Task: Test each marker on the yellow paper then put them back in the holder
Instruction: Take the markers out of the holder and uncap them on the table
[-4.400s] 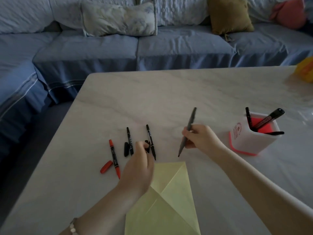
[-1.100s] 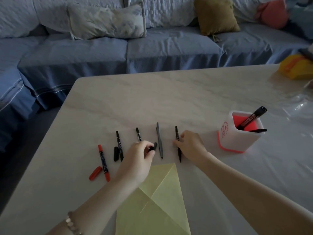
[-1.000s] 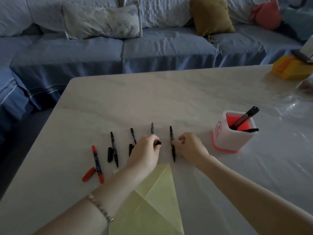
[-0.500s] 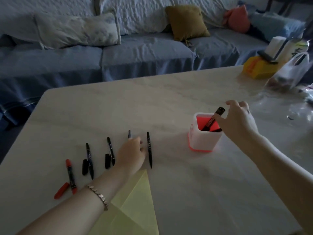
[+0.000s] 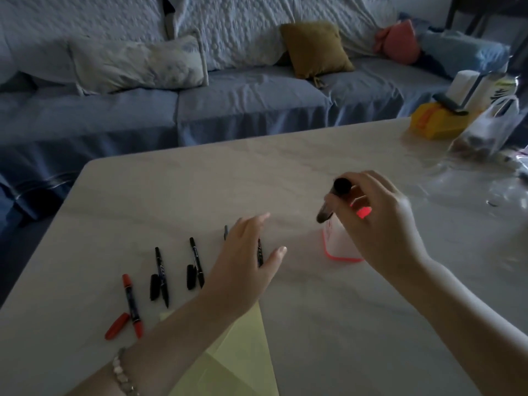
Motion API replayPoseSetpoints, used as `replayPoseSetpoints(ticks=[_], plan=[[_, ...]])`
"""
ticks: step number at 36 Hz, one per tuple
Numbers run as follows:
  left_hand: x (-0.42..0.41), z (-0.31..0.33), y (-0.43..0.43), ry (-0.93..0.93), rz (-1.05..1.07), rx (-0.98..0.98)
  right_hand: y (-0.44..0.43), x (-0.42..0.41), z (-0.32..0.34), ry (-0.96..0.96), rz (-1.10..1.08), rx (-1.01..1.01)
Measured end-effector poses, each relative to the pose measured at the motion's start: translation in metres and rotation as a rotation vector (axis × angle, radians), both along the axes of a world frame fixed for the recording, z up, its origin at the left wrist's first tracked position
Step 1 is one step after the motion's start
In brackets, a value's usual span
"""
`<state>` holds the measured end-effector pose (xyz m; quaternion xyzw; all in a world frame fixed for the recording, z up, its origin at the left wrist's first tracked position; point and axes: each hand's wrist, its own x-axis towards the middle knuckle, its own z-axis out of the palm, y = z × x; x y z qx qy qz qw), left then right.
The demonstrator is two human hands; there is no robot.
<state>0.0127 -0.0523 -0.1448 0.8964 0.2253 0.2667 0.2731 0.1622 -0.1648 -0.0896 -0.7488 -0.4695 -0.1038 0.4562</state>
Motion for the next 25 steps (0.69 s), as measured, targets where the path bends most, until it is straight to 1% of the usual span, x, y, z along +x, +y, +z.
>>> replayPoseSetpoints(ticks=[1,2,4,6,8,9,10,12,14,15,17,19,22,25], plan=[[-0.001,0.004,-0.002,0.006,-0.028,0.023,0.0,-0.012,0.002,0.054,0.048,0.047],[-0.002,0.006,-0.003,0.025,-0.049,0.034,0.002,-0.023,0.001,0.153,0.085,0.081],[-0.006,0.007,-0.004,0.042,-0.093,0.033,0.009,-0.043,-0.005,0.453,0.188,0.155],[-0.012,0.007,-0.005,0.046,-0.088,-0.013,0.017,-0.058,-0.014,0.749,0.28,0.23],[-0.021,0.003,-0.004,0.081,-0.048,-0.071,0.024,-0.068,-0.022,0.952,0.286,0.241],[-0.026,0.001,-0.004,0.106,-0.033,-0.103,0.028,-0.072,-0.027,1.009,0.283,0.198],[-0.031,-0.001,-0.004,0.126,-0.022,-0.146,0.031,-0.076,-0.033,1.018,0.276,0.123],[-0.04,-0.002,-0.007,0.126,-0.032,-0.267,0.038,-0.085,-0.046,0.916,0.248,-0.078],[-0.047,0.0,-0.008,0.095,-0.046,-0.397,0.043,-0.094,-0.054,0.841,0.216,-0.189],[-0.05,0.0,-0.007,0.079,-0.047,-0.427,0.045,-0.097,-0.056,0.851,0.202,-0.195],[-0.056,-0.001,-0.002,0.07,-0.033,-0.414,0.047,-0.099,-0.057,0.918,0.186,-0.155],[-0.06,-0.002,0.003,0.121,-0.013,-0.392,0.049,-0.102,-0.058,0.97,0.207,-0.125],[-0.062,-0.003,0.003,0.218,-0.003,-0.362,0.051,-0.108,-0.064,0.959,0.191,-0.118],[-0.06,-0.005,-0.003,0.252,-0.004,-0.266,0.054,-0.108,-0.07,0.938,0.151,-0.086]])
